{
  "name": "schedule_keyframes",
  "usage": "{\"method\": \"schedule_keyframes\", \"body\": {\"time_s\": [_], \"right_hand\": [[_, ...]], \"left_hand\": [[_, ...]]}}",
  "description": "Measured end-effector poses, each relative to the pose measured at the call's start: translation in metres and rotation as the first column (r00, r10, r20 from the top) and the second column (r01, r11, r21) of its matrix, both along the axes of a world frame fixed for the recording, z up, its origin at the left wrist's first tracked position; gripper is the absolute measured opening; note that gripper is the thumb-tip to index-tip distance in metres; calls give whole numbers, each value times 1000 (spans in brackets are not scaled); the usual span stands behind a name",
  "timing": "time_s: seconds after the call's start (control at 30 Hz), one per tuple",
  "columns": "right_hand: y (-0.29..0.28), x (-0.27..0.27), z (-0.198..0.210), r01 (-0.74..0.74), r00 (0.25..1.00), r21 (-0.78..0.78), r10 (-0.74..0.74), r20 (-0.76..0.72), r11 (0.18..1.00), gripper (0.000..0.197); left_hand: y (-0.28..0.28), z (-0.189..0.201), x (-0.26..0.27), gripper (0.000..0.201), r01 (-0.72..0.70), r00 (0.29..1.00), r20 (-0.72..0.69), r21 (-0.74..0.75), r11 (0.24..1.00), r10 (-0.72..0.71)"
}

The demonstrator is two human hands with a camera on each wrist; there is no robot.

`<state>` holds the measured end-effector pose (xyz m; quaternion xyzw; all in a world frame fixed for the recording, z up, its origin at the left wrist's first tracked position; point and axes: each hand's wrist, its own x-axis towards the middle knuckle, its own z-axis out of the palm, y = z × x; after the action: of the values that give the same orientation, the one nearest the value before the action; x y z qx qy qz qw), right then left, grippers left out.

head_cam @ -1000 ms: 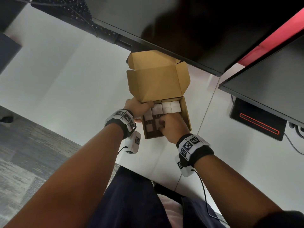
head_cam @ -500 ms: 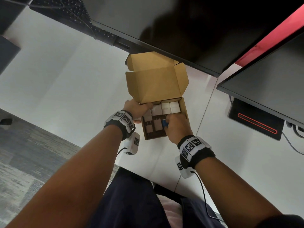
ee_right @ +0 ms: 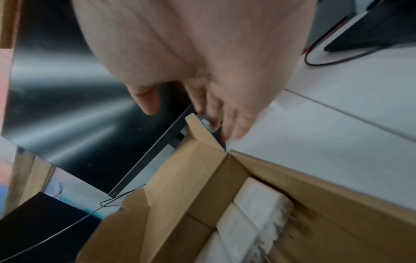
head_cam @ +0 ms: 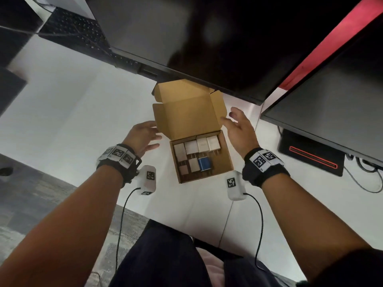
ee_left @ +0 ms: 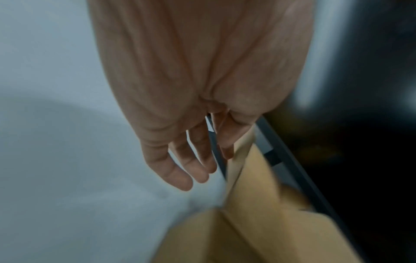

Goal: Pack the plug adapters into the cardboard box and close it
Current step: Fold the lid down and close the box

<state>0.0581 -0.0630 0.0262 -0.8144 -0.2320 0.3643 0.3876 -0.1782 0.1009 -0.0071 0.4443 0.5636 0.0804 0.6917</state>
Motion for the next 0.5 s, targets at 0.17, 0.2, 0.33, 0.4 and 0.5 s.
{"method": "schedule_keyframes", "body": {"time_s": [0.17, 0.2, 0.33, 0.4, 0.5], "right_hand": [[7, -2, 9, -95, 971, 50, 104, -214, 994, 47], [6, -4, 13, -116, 964, 47, 124, -236, 992, 43], [1, -8, 9, -202, 944, -12, 191, -270, 979, 44], [1, -9, 9, -217, 956, -48, 202, -215, 975, 46], [-1, -8, 12, -231, 958, -47, 219, -186, 972, 46]], "left_hand": [[-14, 14, 7, 23, -102, 993, 52, -75, 992, 106], [-17, 14, 2, 22, -105, 994, 30, -85, 991, 108], [-25, 13, -20, 17, -42, 997, -68, -108, 993, 35], [-26, 17, -24, 16, -13, 997, -81, -102, 995, 5], [-25, 29, -22, 18, 3, 999, -46, -66, 998, -6]]}}
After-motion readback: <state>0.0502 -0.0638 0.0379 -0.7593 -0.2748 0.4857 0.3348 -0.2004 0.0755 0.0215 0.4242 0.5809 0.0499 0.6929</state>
